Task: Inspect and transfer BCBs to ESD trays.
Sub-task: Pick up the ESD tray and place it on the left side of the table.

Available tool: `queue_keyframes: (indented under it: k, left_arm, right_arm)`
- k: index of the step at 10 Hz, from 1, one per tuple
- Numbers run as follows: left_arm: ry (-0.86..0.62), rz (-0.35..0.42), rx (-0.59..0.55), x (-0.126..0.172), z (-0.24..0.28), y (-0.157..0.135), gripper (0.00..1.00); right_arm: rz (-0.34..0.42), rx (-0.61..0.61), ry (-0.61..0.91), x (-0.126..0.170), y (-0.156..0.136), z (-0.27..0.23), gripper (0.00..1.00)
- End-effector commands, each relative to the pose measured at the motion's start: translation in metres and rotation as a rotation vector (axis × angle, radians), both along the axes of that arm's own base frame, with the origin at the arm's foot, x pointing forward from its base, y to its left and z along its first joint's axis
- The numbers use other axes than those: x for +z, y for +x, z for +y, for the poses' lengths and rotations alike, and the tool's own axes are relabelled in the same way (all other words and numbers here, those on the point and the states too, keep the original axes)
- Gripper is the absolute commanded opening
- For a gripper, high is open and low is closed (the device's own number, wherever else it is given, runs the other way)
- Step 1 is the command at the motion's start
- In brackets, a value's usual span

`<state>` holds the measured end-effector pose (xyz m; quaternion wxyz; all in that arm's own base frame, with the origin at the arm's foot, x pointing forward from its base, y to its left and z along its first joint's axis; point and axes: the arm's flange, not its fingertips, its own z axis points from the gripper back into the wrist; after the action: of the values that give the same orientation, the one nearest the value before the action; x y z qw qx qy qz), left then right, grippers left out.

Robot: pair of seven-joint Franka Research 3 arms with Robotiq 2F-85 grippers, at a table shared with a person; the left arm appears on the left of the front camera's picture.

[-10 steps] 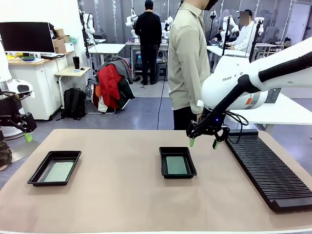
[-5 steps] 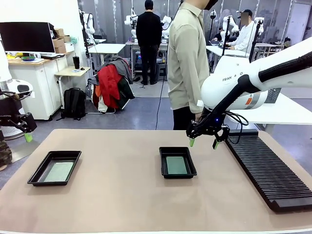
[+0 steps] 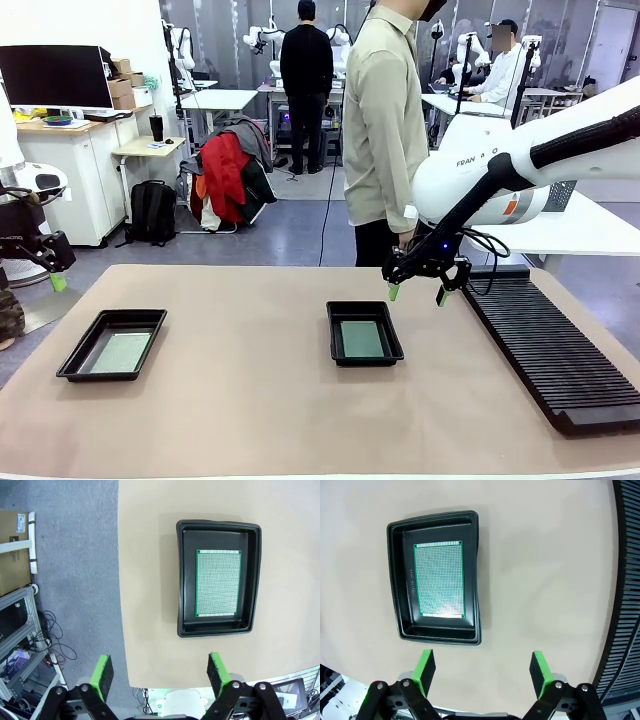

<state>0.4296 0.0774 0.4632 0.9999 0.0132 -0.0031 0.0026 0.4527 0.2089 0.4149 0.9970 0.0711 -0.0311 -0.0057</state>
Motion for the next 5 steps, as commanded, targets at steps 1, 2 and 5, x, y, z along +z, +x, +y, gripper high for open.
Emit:
queue_keyframes:
  k: [1, 2, 5]
  left_arm:
    - [0.000, 0.000, 0.000, 0.000, 0.000, 0.000, 1.00]
    - [-0.039, -0.012, 0.038, 0.009, -0.017, -0.004, 1.00]
    - [-0.070, -0.061, 0.111, 0.036, -0.072, -0.001, 1.00]
  right_arm:
    - [0.000, 0.000, 0.000, 0.000, 0.000, 0.000, 1.00]
    - [-0.007, 0.002, 0.049, 0.007, -0.010, -0.017, 1.00]
    - [-0.040, 0.027, 0.226, 0.019, -0.034, -0.065, 1.00]
